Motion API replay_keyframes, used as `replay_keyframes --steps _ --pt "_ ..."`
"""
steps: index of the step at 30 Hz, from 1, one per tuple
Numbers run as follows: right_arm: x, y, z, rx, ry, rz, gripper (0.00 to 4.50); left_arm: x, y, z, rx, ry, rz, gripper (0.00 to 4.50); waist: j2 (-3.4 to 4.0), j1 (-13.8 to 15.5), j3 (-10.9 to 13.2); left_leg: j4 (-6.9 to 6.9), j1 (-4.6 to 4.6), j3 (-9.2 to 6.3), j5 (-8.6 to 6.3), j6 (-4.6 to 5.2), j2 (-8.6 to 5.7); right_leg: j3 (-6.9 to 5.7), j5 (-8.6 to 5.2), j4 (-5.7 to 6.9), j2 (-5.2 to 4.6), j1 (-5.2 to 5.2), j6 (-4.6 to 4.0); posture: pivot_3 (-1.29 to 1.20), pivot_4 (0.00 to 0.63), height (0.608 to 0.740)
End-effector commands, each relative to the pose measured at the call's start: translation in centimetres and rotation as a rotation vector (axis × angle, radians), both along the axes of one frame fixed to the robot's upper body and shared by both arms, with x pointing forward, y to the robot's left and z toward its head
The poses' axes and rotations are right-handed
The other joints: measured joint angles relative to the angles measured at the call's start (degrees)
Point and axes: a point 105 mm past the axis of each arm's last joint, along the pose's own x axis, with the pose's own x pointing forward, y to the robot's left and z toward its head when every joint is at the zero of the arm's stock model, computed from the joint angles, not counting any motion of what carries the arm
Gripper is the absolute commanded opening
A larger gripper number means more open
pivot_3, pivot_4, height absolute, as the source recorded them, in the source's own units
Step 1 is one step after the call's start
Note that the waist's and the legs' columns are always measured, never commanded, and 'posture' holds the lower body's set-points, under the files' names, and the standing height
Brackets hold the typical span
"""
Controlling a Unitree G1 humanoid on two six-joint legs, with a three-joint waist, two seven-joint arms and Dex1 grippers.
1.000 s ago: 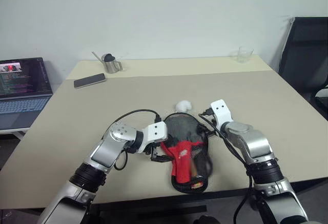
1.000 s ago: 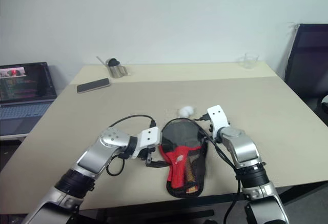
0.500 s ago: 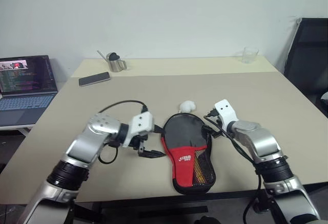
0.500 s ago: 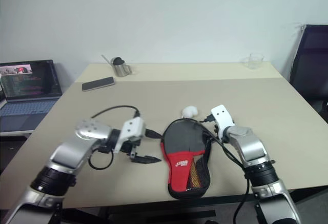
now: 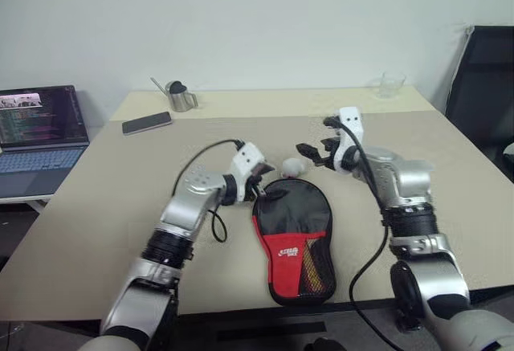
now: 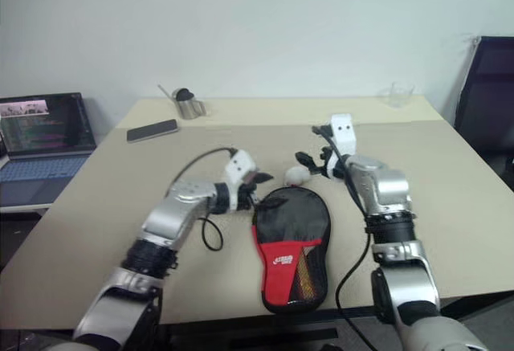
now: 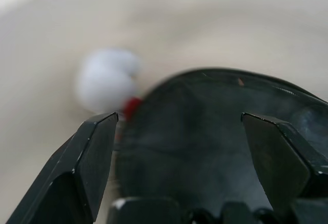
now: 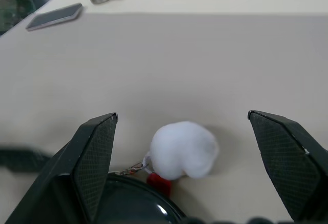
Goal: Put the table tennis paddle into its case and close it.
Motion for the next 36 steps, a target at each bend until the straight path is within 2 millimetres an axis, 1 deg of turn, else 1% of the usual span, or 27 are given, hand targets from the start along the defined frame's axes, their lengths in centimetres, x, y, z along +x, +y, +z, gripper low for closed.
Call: replay_keyframes --steps 1,3,5,7,9,11,13,16,20,23,26,29,30,34,35,36 --pt "1.4 0.4 2.3 0.028 -0.086 -0.049 4.5 0.0 -1.0 -0.2 -0.016 0.008 -0.019 4.19 0.0 -0.06 0.0 0.01 -0.17 0.01 0.01 -0.02 0.0 0.0 0.0 0.03 -0.01 -0.16 0.0 0.0 0.15 0.74" --pt "2.1 0.8 2.2 0.043 -0.086 -0.071 4.5 0.1 -1.2 -1.1 -0.021 0.052 -0.004 4.19 0.0 -0.21 0.0 -0.02 -0.24 0.08 0.01 -0.02 0.01 0.03 0.0 0.06 -0.01 -0.31 0.0 0.0 0.15 0.74" --pt "2.8 1.1 1.8 0.062 -0.074 -0.1 4.5 -0.2 -1.3 -2.2 -0.022 0.112 -0.004 4.19 0.0 -0.38 0.0 -0.05 -0.24 0.09 0.02 -0.03 0.02 0.04 0.0 0.06 -0.01 -0.33 -0.01 0.0 0.15 0.74" --pt "3.2 1.4 1.3 0.076 -0.053 -0.121 4.5 -0.4 -1.2 -3.3 -0.027 0.189 0.026 4.19 0.01 -0.47 -0.01 -0.05 -0.23 0.08 0.02 -0.03 0.03 0.04 0.0 0.04 -0.01 -0.3 -0.01 0.0 0.15 0.74" --pt "3.5 1.9 0.7 0.083 -0.032 -0.133 4.5 -0.7 -0.9 -4.5 0.002 0.234 0.055 4.19 0.02 -0.49 -0.04 -0.05 -0.22 0.07 0.01 -0.03 0.03 0.04 0.0 0.03 -0.01 -0.25 -0.01 0.0 0.15 0.74" --pt "3.6 2.2 -0.1 0.08 -0.008 -0.146 4.5 -1.1 -0.8 -5.3 0.014 0.264 0.059 4.19 0.02 -0.53 -0.11 -0.05 -0.17 0.08 0.01 -0.03 0.03 0.06 0.0 0.04 -0.01 -0.21 -0.01 0.0 0.15 0.74" --pt "3.7 2.4 -1.2 0.054 0.023 -0.166 4.5 -1.8 -1.0 -5.5 0.015 0.278 0.04 4.19 0.06 -0.64 -0.17 -0.05 -0.11 0.07 0.01 -0.03 0.03 0.06 0.0 0.05 -0.01 -0.16 -0.01 0.0 0.15 0.74" --pt "3.5 2.4 -3.0 0.024 0.08 -0.191 4.5 -2.1 -1.1 -5.4 0.008 0.276 0.044 4.19 0.07 -0.86 -0.18 -0.04 -0.07 0.05 0.01 -0.03 0.04 0.05 0.0 0.05 -0.02 -0.09 -0.01 0.0 0.15 0.74" --pt "3.2 3.2 -4.0 0.015 0.115 -0.165 4.5 -2.2 -0.8 -5.5 0.019 0.231 0.052 4.19 0.15 -1.06 -0.24 -0.04 0.03 0.04 0.01 -0.03 0.04 0.04 0.01 0.06 -0.02 0.01 -0.01 0.0 0.15 0.74" --pt "3.0 3.4 -4.6 0.005 0.128 -0.166 4.5 -2.4 -0.3 -6.3 0.049 0.218 0.069 4.19 0.28 -1.13 -0.39 -0.04 0.07 0.04 0.01 -0.03 0.05 0.05 0.01 0.06 -0.02 0.04 -0.01 0.0 0.15 0.74" --pt "3.0 3.6 -4.9 0.016 0.136 -0.167 4.5 -2.8 -0.2 -6.7 0.064 0.222 0.071 4.19 0.29 -1.18 -0.4 -0.07 0.3 0.03 0.0 -0.01 0.05 0.05 0.01 0.03 -0.01 0.26 -0.01 0.0 0.15 0.74" --pt "3.1 3.5 -4.7 0.01 0.119 -0.177 3.89 -3.0 -0.2 -6.7 0.06 0.223 0.073 4.23 0.29 -1.22 -0.4 -0.09 0.51 0.04 -0.08 0.13 0.04 0.05 0.0 0.06 -0.01 0.46 -0.01 0.0 0.15 0.74" --pt "3.1 3.5 -4.6 0.007 0.108 -0.182 3.59 -3.0 -0.2 -6.7 0.059 0.222 0.076 4.23 0.3 -1.24 -0.4 -0.1 0.58 0.04 -0.09 0.15 0.05 0.05 0.0 0.06 0.0 0.52 -0.02 0.0 0.15 0.74" --pt "3.1 3.5 -4.6 -0.011 0.097 -0.185 2.14 -2.9 -0.2 -6.9 0.071 0.215 0.084 4.23 0.3 -1.26 -0.4 -0.11 0.74 0.04 -0.11 0.18 0.04 0.06 0.0 0.07 0.0 0.67 -0.02 0.0 0.15 0.74" --pt "3.1 3.5 -4.7 -0.01 0.098 -0.184 1.88 -2.7 -0.3 -7.0 0.076 0.212 0.092 4.23 0.3 -1.26 -0.4 -0.11 0.77 0.04 -0.11 0.18 0.05 0.06 0.0 0.07 0.0 0.71 -0.02 0.0 0.15 0.74" --pt "3.1 3.6 -4.7 -0.009 0.099 -0.183 1.71 -2.6 -0.4 -7.0 0.079 0.209 0.096 4.23 0.3 -1.25 -0.4 -0.11 0.85 0.02 -0.11 0.19 0.05 0.04 0.0 0.05 0.01 0.82 -0.02 0.0 0.15 0.74"
